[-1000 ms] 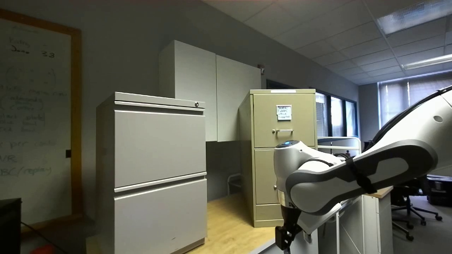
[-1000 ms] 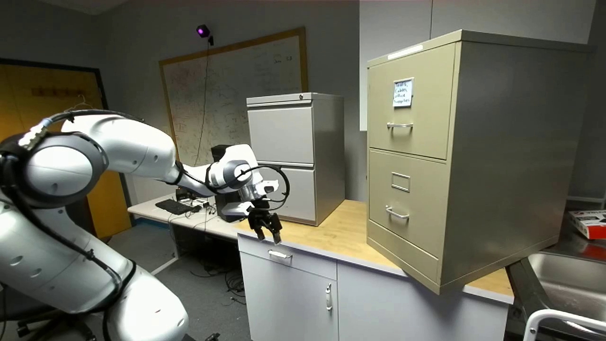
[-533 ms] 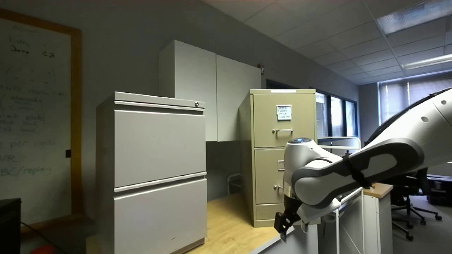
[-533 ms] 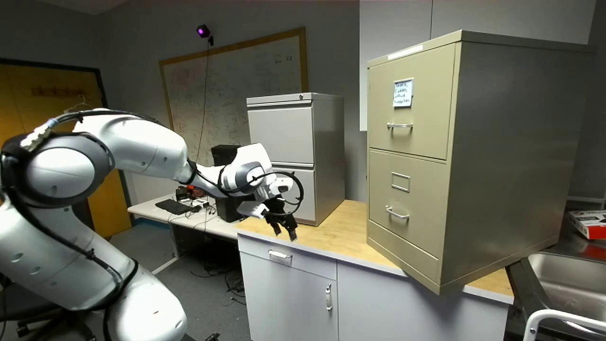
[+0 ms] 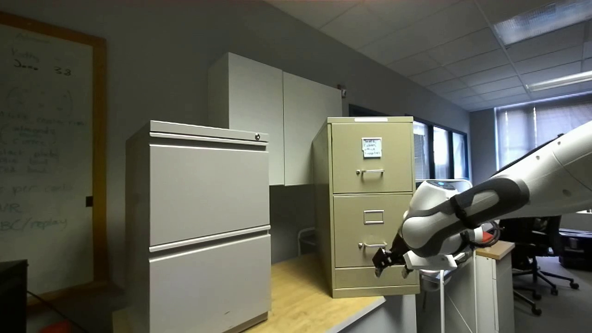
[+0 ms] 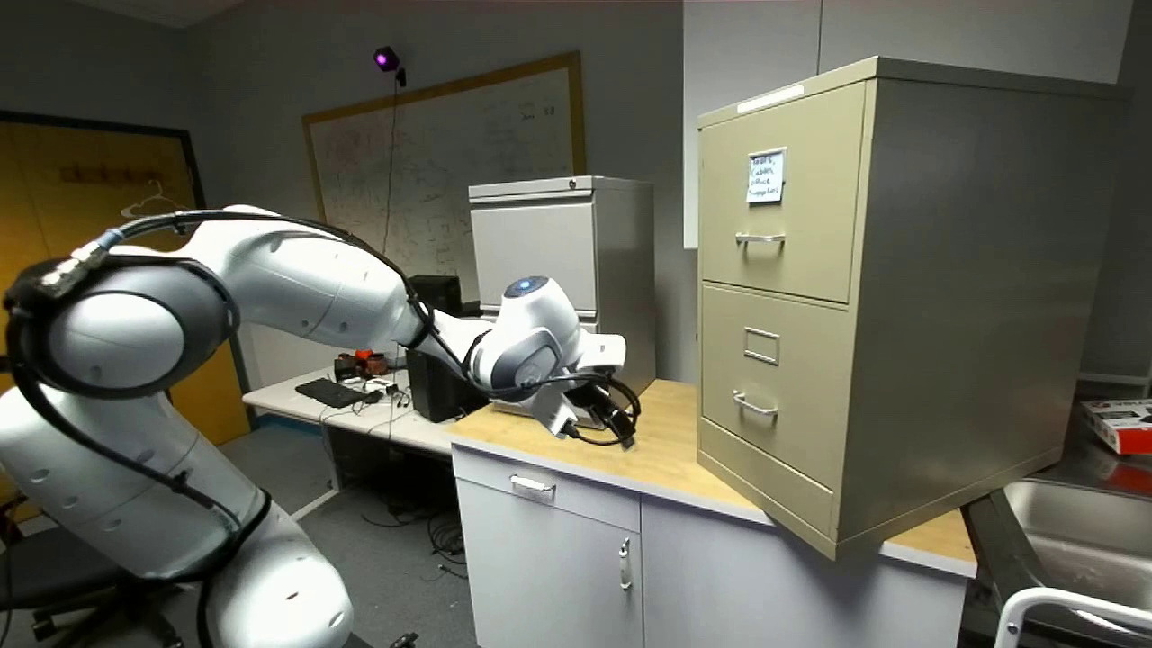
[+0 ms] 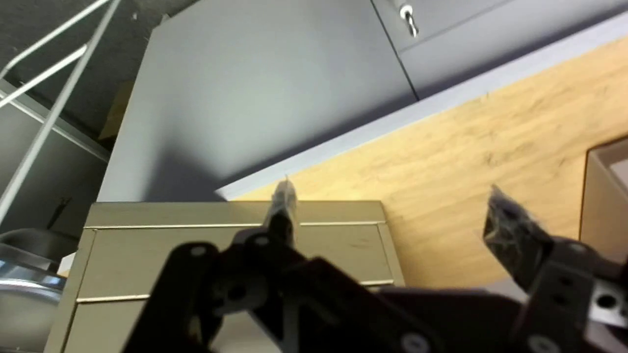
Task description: Open the bottom drawer of the file cabinet on the right
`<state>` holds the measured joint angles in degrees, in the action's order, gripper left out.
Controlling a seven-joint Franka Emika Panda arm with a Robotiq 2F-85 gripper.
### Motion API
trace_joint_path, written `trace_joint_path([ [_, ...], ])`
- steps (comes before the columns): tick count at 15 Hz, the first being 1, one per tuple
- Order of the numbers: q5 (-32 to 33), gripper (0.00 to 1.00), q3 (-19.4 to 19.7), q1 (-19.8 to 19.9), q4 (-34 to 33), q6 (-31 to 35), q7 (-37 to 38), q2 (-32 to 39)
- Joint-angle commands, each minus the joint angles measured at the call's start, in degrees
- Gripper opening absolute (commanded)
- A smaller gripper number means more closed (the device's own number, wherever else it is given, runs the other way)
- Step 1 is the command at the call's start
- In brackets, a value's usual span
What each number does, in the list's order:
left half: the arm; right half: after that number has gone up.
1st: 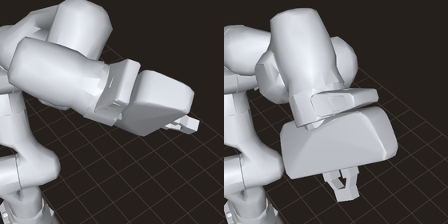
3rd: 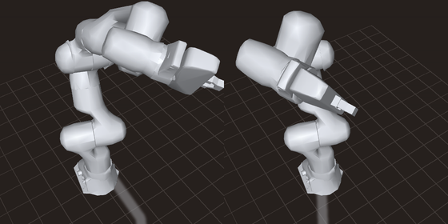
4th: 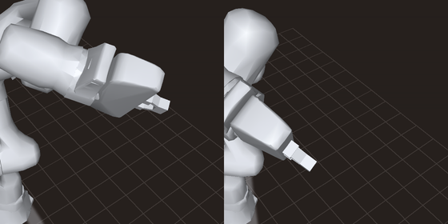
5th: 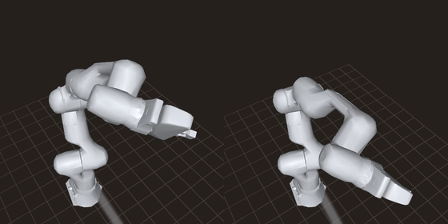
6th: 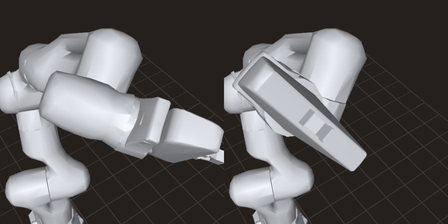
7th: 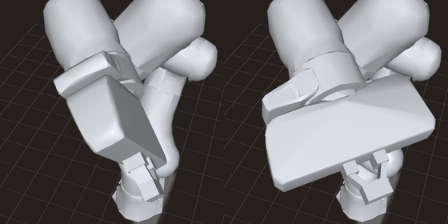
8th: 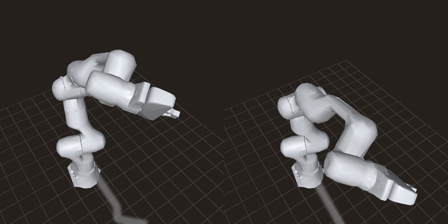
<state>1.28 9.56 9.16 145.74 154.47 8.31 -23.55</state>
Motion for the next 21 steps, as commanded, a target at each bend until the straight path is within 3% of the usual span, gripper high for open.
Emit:
trace_joint_path([
  [1,-12.50,1.00,7.11,-5.02,-4.29,8.40,-7.77,5.35],
  [5,-30.60,1.00,18.67,-18.00,-8.87,14.75,-19.40,8.84],
  [8,-44.46,1.00,27.92,-28.07,-13.17,15.63,-29.08,9.81],
  [11,-56.62,1.00,36.69,-35.58,-16.99,15.06,-38.38,10.14],
  [16,-72.53,1.00,49.57,-43.63,-22.94,10.99,-50.92,12.98],
  [21,-84.36,1.00,60.71,-48.07,-28.90,-2.05,-56.01,23.13],
])
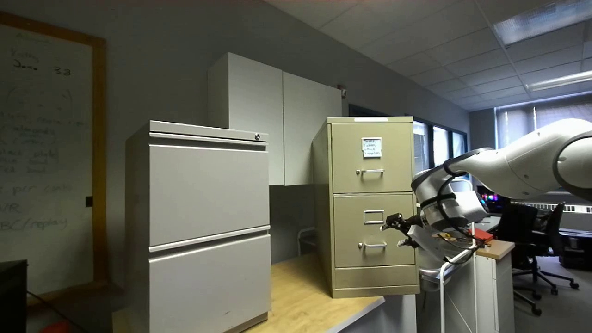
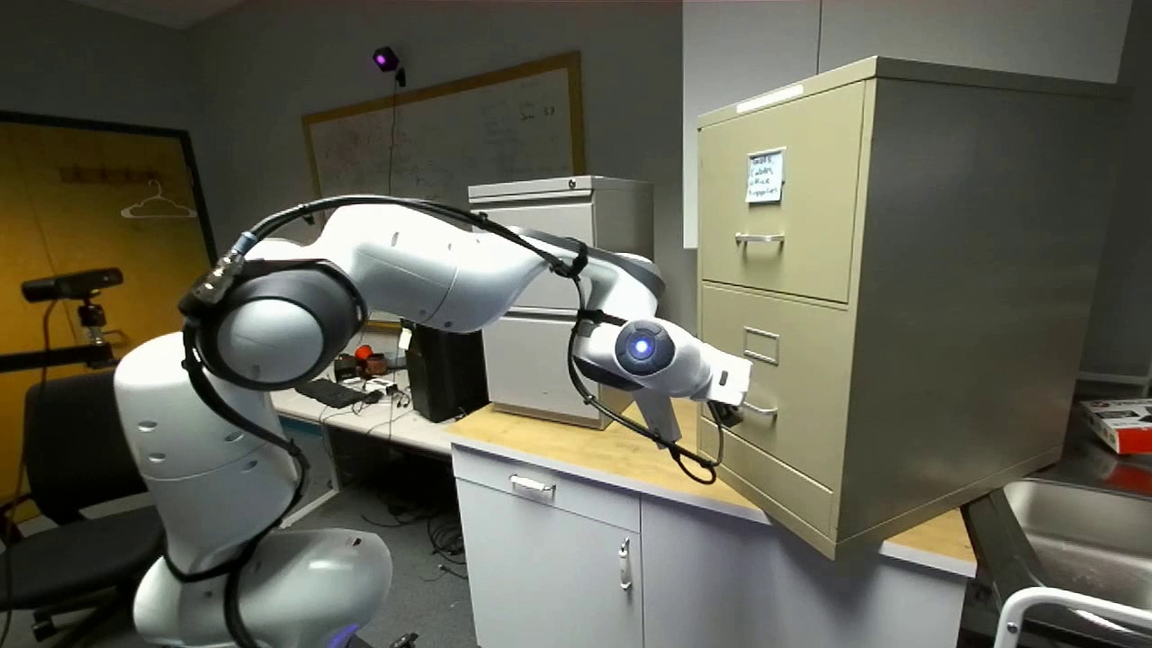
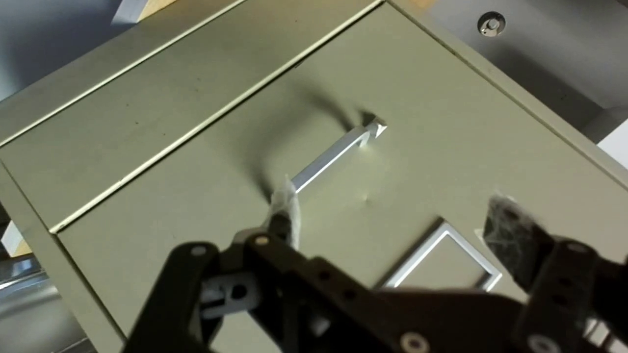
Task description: Open the bottom drawer of the file cabinet on the right
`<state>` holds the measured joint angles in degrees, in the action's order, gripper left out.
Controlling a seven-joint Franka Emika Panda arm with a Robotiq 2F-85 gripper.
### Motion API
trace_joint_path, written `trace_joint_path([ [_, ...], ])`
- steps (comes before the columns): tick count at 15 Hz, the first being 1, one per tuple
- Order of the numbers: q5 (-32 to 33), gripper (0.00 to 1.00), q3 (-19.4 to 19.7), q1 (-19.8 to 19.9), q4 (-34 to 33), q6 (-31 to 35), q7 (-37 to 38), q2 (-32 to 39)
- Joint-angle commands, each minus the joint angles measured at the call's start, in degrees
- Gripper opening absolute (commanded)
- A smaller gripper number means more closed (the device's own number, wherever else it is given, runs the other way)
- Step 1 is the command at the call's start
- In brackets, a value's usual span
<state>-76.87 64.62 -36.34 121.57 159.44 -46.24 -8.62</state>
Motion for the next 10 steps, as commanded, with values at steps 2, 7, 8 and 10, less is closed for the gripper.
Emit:
trace_joint_path([
  [2,-9.53,1.00,8.43,-2.06,-6.29,-14.33,-0.24,14.36],
  [7,-17.53,1.00,4.21,9.69,-10.87,-30.12,2.96,29.97],
  [8,-18.62,1.00,2.61,12.55,-12.36,-31.89,4.29,32.72],
  [10,-19.87,1.00,-0.21,17.37,-15.66,-33.68,8.39,37.43],
])
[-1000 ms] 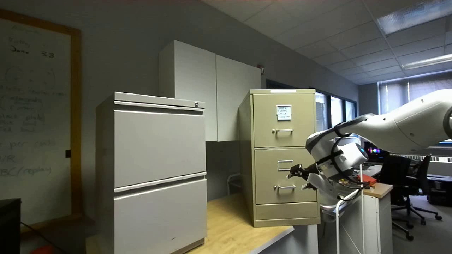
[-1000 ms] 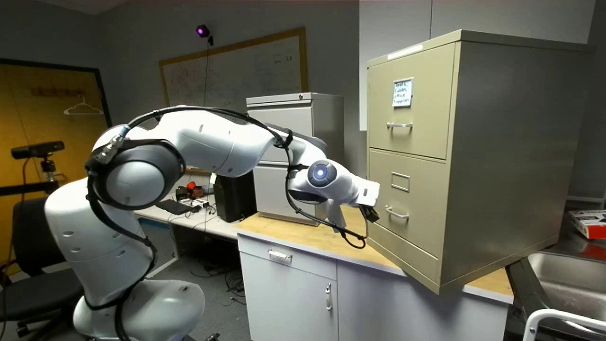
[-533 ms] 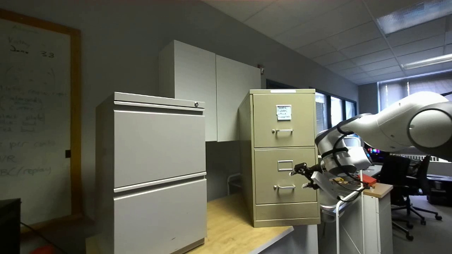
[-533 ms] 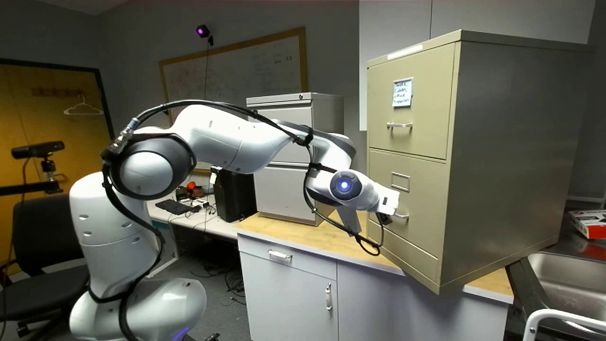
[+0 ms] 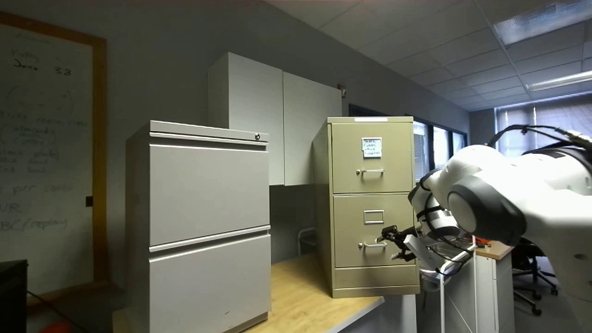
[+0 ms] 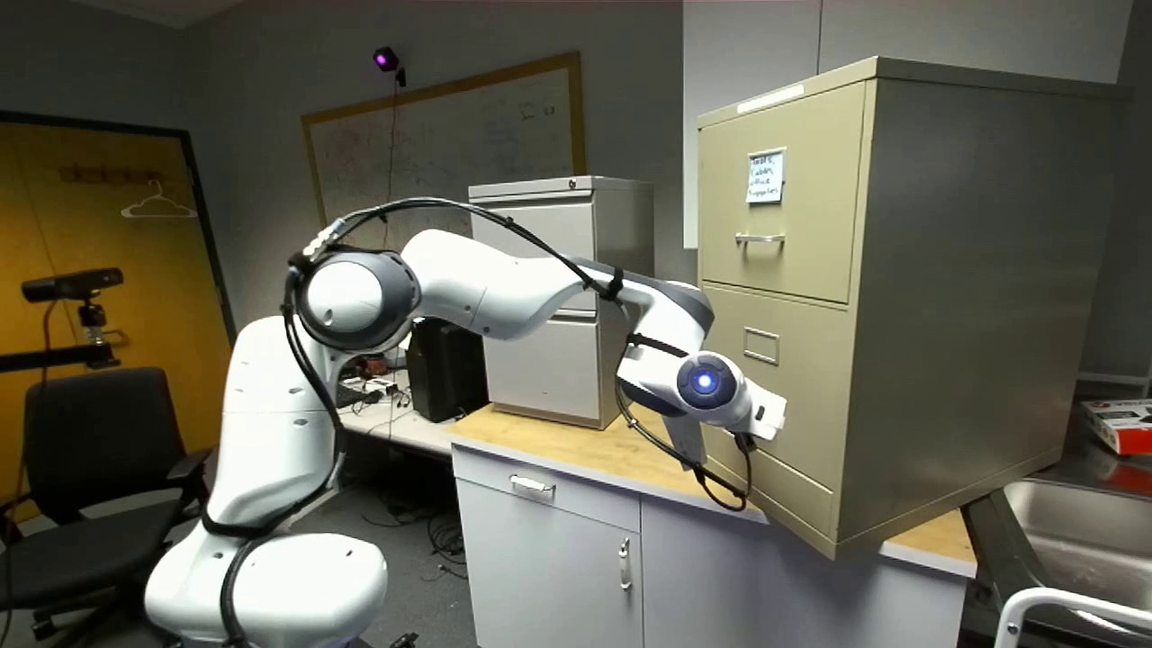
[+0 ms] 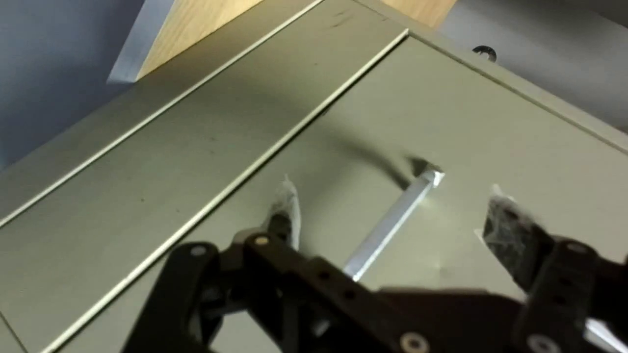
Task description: Open the bottom drawer of the file cabinet on the right
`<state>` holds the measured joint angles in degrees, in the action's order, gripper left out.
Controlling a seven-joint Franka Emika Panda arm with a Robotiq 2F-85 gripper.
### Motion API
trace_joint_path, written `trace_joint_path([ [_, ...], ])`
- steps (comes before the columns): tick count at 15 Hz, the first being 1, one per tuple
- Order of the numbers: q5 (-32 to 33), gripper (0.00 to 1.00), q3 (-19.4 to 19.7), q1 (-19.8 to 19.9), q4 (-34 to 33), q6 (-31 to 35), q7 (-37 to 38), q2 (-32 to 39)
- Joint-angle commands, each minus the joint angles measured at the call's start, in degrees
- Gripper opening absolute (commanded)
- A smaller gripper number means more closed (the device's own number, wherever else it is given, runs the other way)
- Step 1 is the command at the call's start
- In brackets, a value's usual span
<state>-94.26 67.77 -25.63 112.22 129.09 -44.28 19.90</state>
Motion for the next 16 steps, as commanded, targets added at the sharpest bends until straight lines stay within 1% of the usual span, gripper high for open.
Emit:
trace_joint_path([
  [1,1.51,1.00,-12.80,14.08,-7.92,1.26,8.85,5.31],
  [2,2.33,1.00,-15.60,17.09,-9.98,2.13,11.41,6.70],
  [3,3.49,1.00,-19.50,20.45,-11.74,2.91,13.98,7.00],
  [5,4.74,1.00,-26.88,26.75,-14.54,3.26,16.61,7.05],
  [6,5.08,1.00,-30.19,29.43,-15.56,3.27,17.31,6.86],
  [9,5.99,1.00,-37.70,35.52,-15.67,3.22,17.03,5.21],
  [12,5.87,1.00,-43.10,39.94,-14.28,4.04,15.61,3.35],
  [15,5.73,1.00,-45.73,41.54,-10.99,5.98,13.82,0.51],
  [16,5.87,1.00,-46.34,41.46,-9.36,7.24,13.06,-0.84],
])
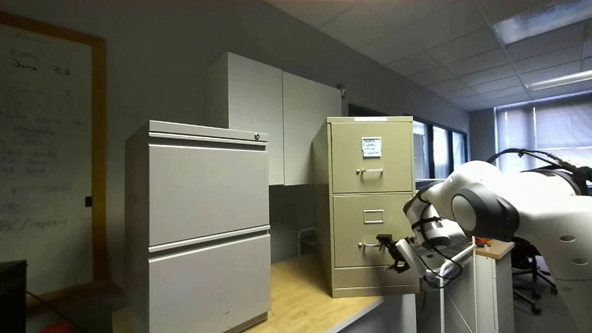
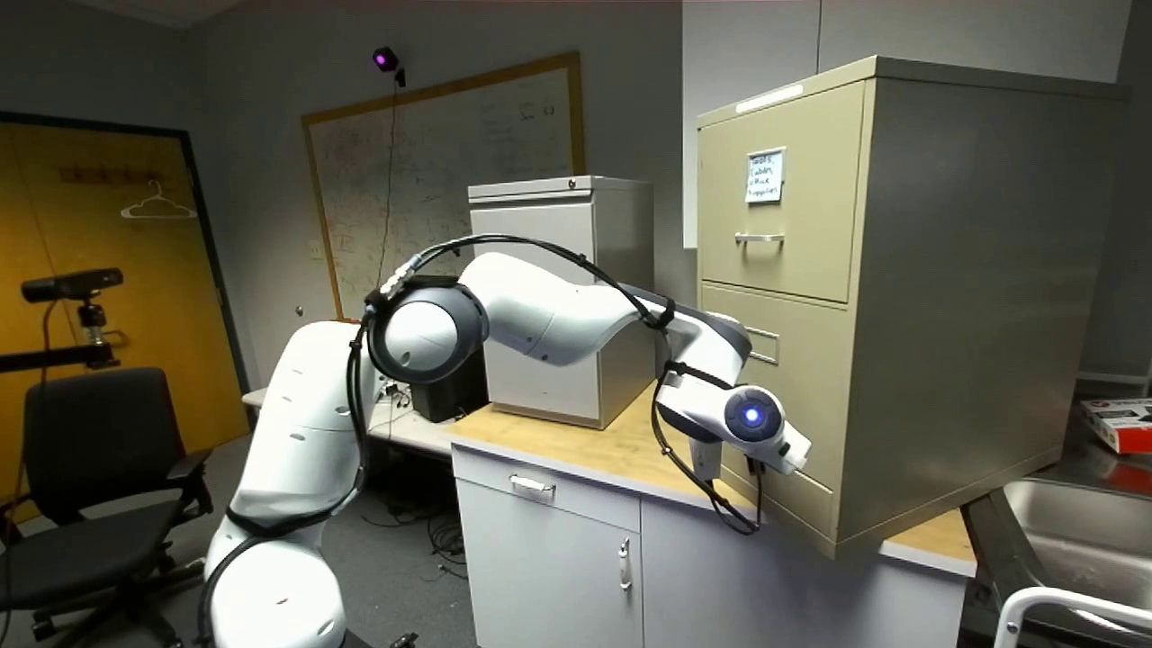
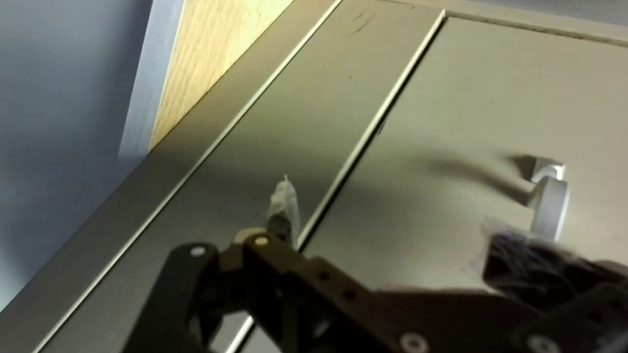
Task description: Open the bottom drawer of the file cabinet on the right
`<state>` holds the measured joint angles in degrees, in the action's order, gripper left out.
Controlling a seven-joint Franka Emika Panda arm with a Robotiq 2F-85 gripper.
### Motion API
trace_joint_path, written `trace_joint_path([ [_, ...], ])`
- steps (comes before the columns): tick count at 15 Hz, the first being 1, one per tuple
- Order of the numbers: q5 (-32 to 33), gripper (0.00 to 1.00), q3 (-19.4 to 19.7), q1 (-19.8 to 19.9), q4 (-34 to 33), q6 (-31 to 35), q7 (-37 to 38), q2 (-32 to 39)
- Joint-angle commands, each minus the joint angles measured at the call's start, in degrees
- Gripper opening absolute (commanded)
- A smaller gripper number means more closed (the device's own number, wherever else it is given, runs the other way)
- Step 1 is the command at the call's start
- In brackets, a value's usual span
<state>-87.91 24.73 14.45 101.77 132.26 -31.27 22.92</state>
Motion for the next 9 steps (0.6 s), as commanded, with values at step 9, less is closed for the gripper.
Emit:
trace_joint_path([
  [9,-2.09,1.00,-8.30,-3.46,15.94,19.09,-10.53,-17.27],
])
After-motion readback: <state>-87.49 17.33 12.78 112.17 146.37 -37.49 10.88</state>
